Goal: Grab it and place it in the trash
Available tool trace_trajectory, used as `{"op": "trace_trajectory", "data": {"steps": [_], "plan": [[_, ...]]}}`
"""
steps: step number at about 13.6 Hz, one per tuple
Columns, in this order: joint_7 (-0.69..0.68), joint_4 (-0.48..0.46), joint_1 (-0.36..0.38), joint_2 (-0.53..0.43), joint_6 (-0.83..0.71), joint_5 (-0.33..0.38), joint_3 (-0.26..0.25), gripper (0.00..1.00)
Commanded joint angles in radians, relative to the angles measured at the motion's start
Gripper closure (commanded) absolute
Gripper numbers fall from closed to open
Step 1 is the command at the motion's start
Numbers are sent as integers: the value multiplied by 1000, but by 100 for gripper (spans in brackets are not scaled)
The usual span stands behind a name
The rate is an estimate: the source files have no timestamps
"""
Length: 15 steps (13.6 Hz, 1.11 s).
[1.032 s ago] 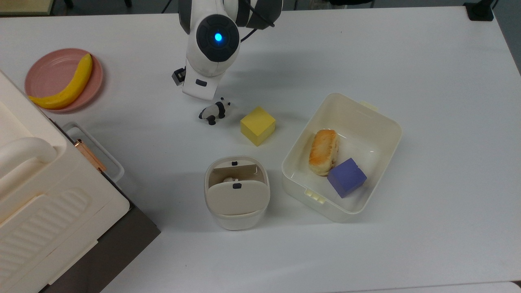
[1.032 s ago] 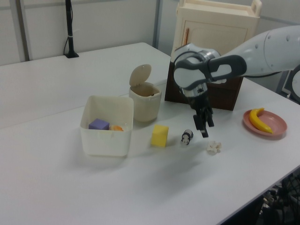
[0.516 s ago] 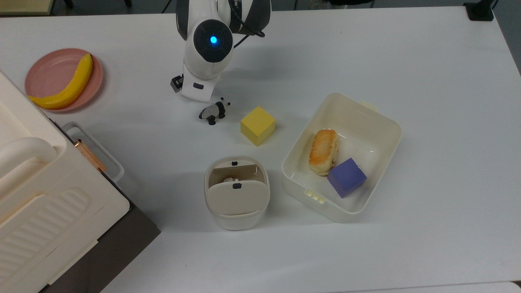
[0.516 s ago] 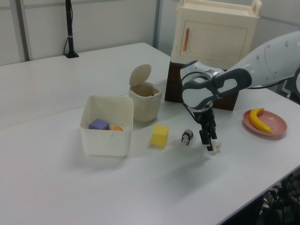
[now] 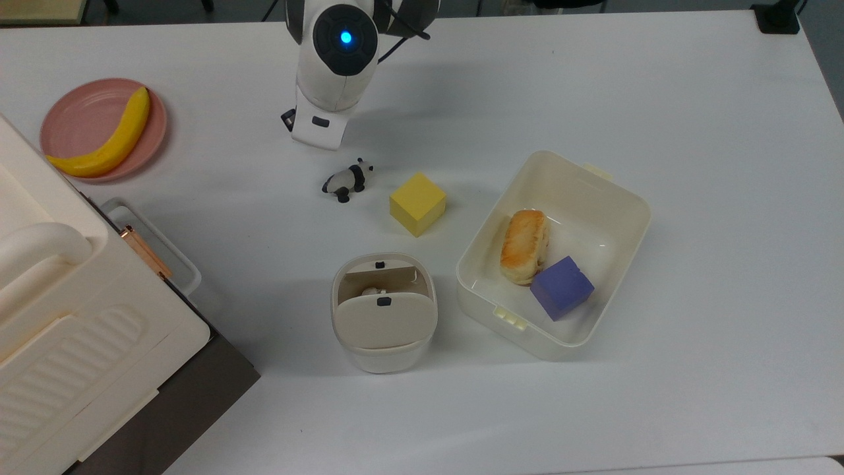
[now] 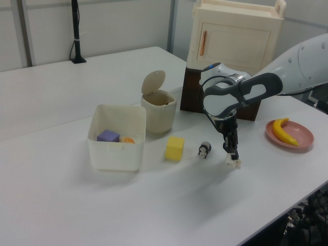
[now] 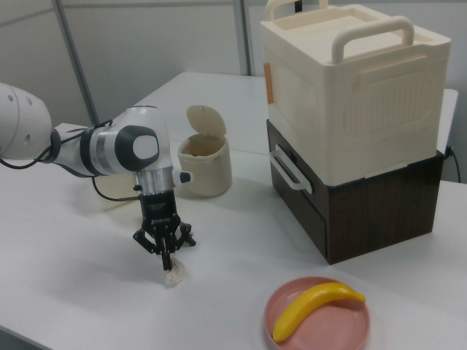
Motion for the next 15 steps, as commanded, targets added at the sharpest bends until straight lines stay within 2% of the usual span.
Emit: {"op": "trace_trajectory", "data": {"steps": [1, 2, 4, 6, 7, 8, 12, 15], "plan": [[-15, 32, 21, -74, -12, 7, -15, 100], [-13, 85, 24, -70, -26, 21, -15, 100], [-12, 185, 33, -70, -40, 104, -15, 100], [-10, 271, 34, -67, -46, 142, -15, 100], [19, 322, 34, -56, -22, 177, -14, 100], [102, 357, 33, -27, 74, 214, -15, 100], [347, 370, 39, 43, 352, 208, -6, 100], [441, 440, 67, 102, 419, 201, -6, 100]]}}
